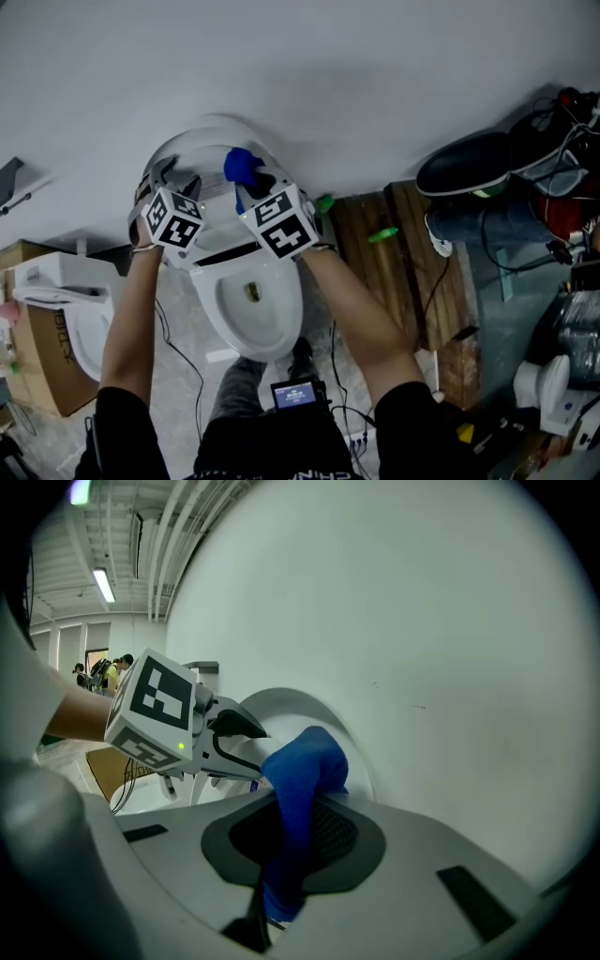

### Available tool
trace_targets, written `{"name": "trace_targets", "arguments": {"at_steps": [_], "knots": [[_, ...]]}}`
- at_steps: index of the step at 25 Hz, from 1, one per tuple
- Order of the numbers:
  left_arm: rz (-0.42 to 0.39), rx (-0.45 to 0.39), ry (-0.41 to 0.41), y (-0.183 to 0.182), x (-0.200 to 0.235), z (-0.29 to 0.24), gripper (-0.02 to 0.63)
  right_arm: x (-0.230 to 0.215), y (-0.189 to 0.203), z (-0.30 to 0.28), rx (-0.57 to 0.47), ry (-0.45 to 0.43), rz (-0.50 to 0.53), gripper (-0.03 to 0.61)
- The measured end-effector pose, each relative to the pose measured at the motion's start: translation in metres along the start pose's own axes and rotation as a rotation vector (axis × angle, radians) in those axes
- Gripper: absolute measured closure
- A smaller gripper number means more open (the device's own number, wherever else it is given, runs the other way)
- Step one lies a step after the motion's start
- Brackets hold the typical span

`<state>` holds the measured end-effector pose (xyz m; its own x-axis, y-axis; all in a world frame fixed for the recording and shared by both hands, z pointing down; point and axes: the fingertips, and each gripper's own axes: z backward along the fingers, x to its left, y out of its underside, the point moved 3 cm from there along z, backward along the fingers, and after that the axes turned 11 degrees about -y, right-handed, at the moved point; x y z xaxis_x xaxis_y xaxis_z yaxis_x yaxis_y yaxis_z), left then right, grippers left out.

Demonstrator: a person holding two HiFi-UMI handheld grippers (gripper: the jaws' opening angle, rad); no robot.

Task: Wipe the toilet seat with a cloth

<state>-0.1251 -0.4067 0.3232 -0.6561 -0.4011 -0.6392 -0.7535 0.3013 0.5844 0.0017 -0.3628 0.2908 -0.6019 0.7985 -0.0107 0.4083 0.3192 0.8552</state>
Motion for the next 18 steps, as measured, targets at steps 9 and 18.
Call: {"name": "trace_targets", "arguments": {"at_steps": [9, 18], "knots": [[-0.079, 0.064, -0.037, 0.002, -0.007, -0.012, 0.356, -0.002, 0.009, 0.009, 0.006, -0.006, 0.004, 0.528], [-0.096, 0.096, 0.024, 0.000, -0.010, 0.002, 0.356, 0.005, 0.016, 0.024, 0.007, -0.029, 0.014, 0.529]]}}
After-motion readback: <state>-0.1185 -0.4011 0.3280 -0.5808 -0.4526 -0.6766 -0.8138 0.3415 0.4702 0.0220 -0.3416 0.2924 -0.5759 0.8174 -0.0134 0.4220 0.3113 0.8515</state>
